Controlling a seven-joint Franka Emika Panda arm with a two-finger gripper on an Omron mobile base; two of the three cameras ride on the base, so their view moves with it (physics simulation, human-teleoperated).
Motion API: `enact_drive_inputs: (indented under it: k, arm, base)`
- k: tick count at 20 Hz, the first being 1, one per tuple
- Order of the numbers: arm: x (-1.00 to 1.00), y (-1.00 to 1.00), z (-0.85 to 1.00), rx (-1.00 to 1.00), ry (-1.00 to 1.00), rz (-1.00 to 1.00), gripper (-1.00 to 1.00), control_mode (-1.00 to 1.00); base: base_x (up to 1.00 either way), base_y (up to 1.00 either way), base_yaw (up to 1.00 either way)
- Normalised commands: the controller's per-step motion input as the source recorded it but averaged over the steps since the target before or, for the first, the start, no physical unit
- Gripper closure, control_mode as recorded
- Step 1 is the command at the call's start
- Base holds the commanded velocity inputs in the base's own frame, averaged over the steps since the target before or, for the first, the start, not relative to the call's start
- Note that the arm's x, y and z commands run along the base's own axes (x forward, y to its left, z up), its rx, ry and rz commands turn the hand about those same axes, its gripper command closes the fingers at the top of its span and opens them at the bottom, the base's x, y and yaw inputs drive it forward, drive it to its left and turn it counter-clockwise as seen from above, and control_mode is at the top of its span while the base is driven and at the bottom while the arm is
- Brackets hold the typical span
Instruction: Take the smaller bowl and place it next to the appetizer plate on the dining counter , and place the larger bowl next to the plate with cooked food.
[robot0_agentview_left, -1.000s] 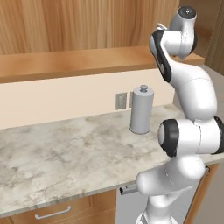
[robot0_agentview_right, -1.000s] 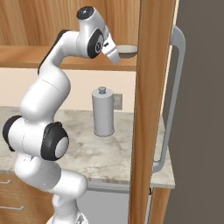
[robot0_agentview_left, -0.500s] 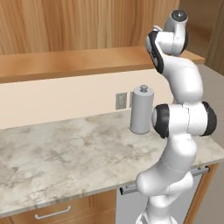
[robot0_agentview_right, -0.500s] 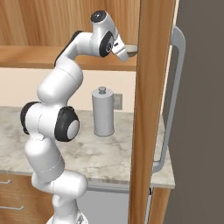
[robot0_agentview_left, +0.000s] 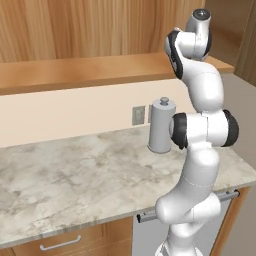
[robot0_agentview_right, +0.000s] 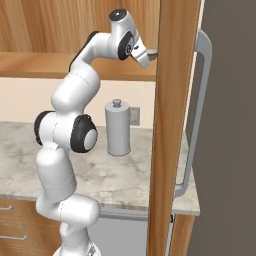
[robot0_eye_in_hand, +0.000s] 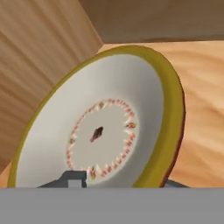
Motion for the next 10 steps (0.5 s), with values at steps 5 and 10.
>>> enact_drive_inputs:
  k: [5, 10]
  arm:
    - [-0.35, 0.23, -0.51, 0.0, 0.09, -0.04, 1.0, -1.0]
    - [-0.87, 0.55, -0.05, 0.02, 0.0, 0.03, 1.0, -1.0]
  base:
    - [0.0, 0.0, 0.0]
    - [0.0, 0.0, 0.0]
